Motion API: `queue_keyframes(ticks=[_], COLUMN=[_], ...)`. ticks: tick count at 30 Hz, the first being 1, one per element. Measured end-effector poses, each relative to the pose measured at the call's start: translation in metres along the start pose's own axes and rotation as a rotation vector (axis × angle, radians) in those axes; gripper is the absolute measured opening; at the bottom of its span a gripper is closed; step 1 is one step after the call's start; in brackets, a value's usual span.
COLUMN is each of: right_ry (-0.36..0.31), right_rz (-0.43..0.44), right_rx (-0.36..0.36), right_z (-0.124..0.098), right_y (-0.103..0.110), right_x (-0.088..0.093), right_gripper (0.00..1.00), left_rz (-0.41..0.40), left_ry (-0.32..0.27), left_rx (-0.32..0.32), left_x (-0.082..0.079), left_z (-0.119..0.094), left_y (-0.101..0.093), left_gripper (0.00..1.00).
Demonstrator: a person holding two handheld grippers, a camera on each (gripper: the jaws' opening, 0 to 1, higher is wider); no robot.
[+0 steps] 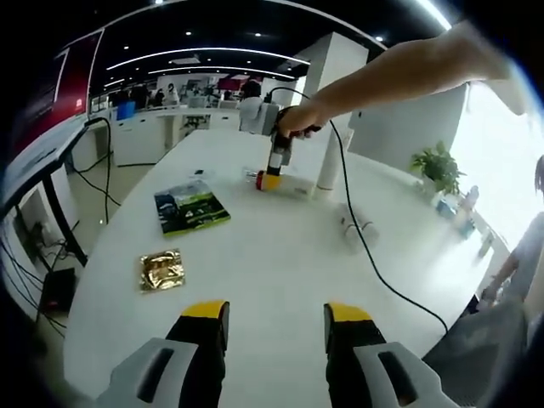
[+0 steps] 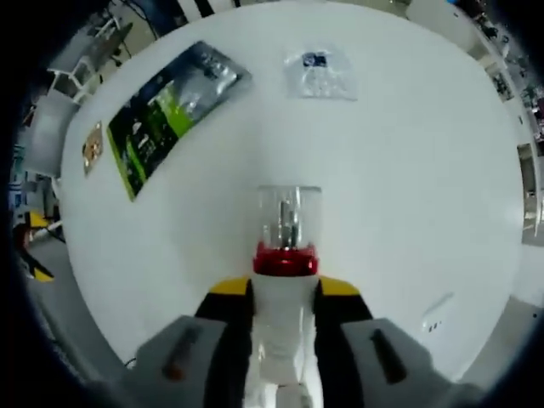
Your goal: Arrange the skincare products in the storage area until every visible bottle or jar stands upright without overlapping.
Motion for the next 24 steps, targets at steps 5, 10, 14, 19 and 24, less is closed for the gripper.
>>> queue_keyframes(ticks=[5, 10, 14, 19, 24], right_ry=[-0.047, -0.118, -0.162, -0.18, -0.181], right_rz=[0.003, 0.021, 0.01, -0.022, -0.047], right_rx=[-0.01, -0.003, 0.011, 0.029, 0.019], right_z=[-0.016, -0.045, -0.063, -0.065, -0.064], right_y=[0.004, 0.014, 0.022, 0.032, 0.049], right_x=[-0.002, 0.003, 0.01, 0.018, 0.025], right_gripper=[0.26, 0.26, 0.25, 0.25, 0.25], left_rz=[0.02, 0.036, 0.047, 0.061, 0.08], left_ry=[0.002, 0.003, 0.003, 0.001, 0.003], left_rx=[0.009, 0.019, 0.026, 0.033, 0.033], left_x=[0.0, 0.001, 0.002, 0.003, 0.003], left_z=[0.0, 0.001, 0.001, 0.0, 0.0], left_y=[-0.002, -0.003, -0.004, -0.005, -0.006], left_gripper=[0.46, 0.46, 0.47, 0.47, 0.46])
Point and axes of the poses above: the point that each gripper's makers call its tool centre point, and the gripper's own axes: z roughly forward along the fingers, y roughly to its left, x roughly out of its underside, the point moved 10 cm from there along -z, roughly backward along the fingers
